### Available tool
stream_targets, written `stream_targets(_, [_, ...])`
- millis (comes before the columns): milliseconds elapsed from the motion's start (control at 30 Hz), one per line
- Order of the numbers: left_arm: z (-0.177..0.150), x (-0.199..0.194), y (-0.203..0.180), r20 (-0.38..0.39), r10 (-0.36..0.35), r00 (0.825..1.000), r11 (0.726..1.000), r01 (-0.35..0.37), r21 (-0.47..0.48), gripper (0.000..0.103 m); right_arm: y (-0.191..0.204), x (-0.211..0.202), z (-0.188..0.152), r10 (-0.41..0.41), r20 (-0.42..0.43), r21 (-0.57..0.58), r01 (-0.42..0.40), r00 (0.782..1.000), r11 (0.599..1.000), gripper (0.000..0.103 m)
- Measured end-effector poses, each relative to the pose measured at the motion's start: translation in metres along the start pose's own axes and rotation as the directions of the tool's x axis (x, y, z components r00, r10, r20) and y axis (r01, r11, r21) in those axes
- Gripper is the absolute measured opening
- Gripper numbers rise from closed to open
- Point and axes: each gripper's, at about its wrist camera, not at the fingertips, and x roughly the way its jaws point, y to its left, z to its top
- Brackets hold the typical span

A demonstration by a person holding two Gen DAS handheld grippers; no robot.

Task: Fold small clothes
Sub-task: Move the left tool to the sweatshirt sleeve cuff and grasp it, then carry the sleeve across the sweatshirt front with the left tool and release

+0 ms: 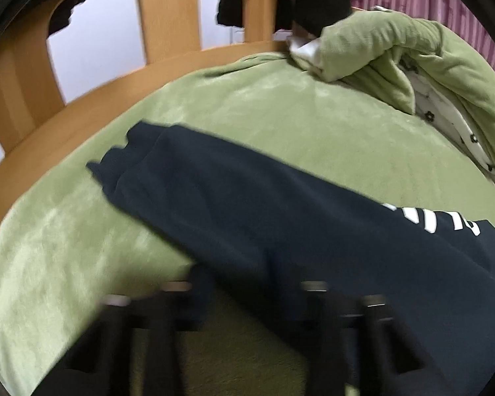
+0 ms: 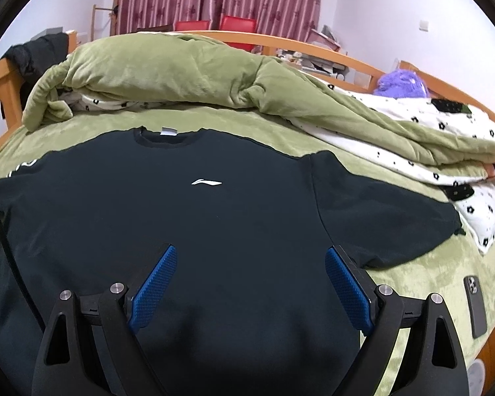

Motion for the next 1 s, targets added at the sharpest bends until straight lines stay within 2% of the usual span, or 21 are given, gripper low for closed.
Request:
stream_targets(100, [0.011, -0.016, -0.011, 0.036, -0.002, 0.999, 1.0, 0.001, 0.019, 0.007, -0.008, -0.005, -0.001, -0.002, 0.0, 0.021, 0.002, 1.0, 1.0, 0.09])
stream_targets(233, [0.031, -0.064, -0.036, 0.114, -0.082, 0.99, 0.996, 0.079, 0.037, 0.006, -0.018, -0.015, -0.002, 0.006, 0.018, 0.047, -0.007, 1.0, 0.999, 0.09])
stream_targets(333, [0.038, -0.104, -0.067, 0.165, -0.171, 0.971, 0.983, 0.158, 0.09, 0.006, -0.024, -0.026, 0.0, 0.027, 0.043, 0.056, -0.03, 0.999, 0.998, 0.09])
stream_targets(467, [0.031, -0.157, -0.125, 0.218, -0.282, 0.934, 0.95, 0.24, 0.2, 0.006, -0.028, -0.042, 0.003, 0.058, 0.082, 0.053, -0.063, 0.995, 0.997, 0.09])
stream_targets(567, [0.018, -0.186, -0.171, 0.212, -0.35, 0.912, 0.918, 0.29, 0.268, 0.006, -0.028, -0.051, 0.004, 0.084, 0.106, 0.045, -0.089, 0.991, 0.995, 0.09])
stream_targets(733, [-0.018, -0.217, -0.239, 0.165, -0.449, 0.878, 0.86, 0.374, 0.348, 0.006, -0.022, -0.051, 0.003, 0.15, 0.089, 0.024, -0.153, 0.985, 0.988, 0.09])
stream_targets(867, [-0.057, -0.23, -0.284, 0.094, -0.515, 0.852, 0.804, 0.442, 0.398, 0.006, -0.016, -0.043, -0.003, 0.17, 0.076, -0.01, -0.17, 0.983, 0.985, 0.09])
stream_targets(933, [-0.08, -0.227, -0.306, 0.018, -0.55, 0.835, 0.767, 0.496, 0.408, 0.006, -0.015, -0.038, -0.007, 0.175, 0.064, -0.012, -0.175, 0.982, 0.984, 0.09])
stream_targets(1000, [-0.098, -0.22, -0.319, -0.042, -0.562, 0.826, 0.745, 0.528, 0.407, 0.006, -0.016, -0.029, -0.01, 0.182, 0.047, -0.004, -0.182, 0.982, 0.983, 0.09])
